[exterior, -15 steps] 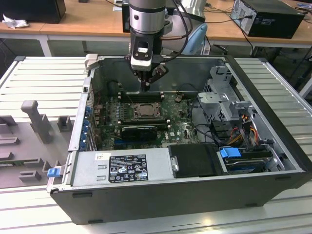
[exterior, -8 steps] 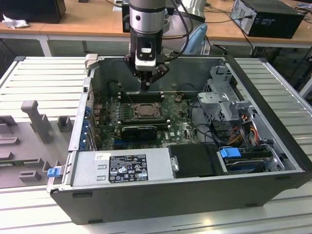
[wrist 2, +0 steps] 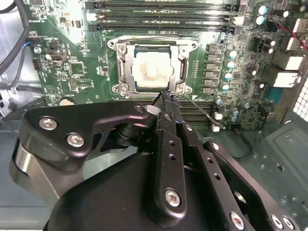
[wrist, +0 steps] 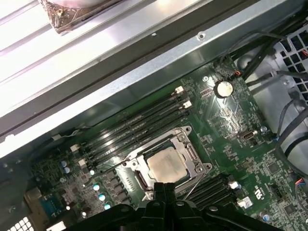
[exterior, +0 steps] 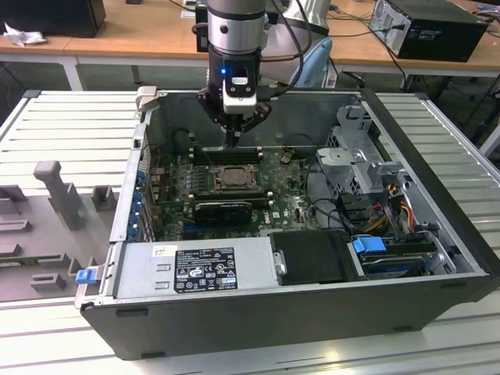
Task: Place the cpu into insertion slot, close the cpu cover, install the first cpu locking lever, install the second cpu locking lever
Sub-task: 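Install the first cpu locking lever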
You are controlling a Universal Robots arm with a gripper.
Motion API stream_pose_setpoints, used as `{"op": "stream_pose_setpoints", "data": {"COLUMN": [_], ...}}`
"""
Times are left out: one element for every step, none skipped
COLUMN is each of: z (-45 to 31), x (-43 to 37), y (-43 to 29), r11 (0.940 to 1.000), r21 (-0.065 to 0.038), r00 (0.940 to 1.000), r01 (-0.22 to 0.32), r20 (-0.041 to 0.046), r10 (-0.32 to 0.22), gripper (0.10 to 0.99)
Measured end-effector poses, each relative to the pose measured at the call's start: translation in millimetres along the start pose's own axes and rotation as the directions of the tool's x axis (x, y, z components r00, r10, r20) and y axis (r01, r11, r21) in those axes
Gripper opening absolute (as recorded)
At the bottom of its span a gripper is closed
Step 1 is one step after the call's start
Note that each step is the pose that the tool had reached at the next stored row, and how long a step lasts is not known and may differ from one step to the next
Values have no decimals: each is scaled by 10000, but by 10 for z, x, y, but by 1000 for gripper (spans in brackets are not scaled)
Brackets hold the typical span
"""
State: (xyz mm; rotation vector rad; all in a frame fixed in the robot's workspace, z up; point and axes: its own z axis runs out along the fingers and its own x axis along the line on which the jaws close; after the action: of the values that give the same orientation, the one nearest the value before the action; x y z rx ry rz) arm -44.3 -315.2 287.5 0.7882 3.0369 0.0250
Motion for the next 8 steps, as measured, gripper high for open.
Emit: {"op": "stream_pose_setpoints", "data": {"z": [0, 0, 0, 0, 0, 0, 0, 0], "x": [0, 0, 0, 0, 0, 0, 0, 0], "y": [0, 0, 0, 0, 0, 0, 0, 0], "r11": [9999, 9994, 9978, 9964, 9957, 9948, 9922, 9905], "r21": [0, 0, -1, 0, -1, -1, -1, -2], "r00": [9999, 9994, 9978, 9964, 9957, 9948, 9922, 9905], "r01": [148, 350, 660, 842, 931, 1016, 1250, 1372], "r20": [-3, -6, -10, -14, -15, -16, -20, -22], "r10": [-148, -350, -660, -842, -931, -1016, -1250, -1372], "gripper": [106, 106, 106, 106, 106, 106, 106, 106]}}
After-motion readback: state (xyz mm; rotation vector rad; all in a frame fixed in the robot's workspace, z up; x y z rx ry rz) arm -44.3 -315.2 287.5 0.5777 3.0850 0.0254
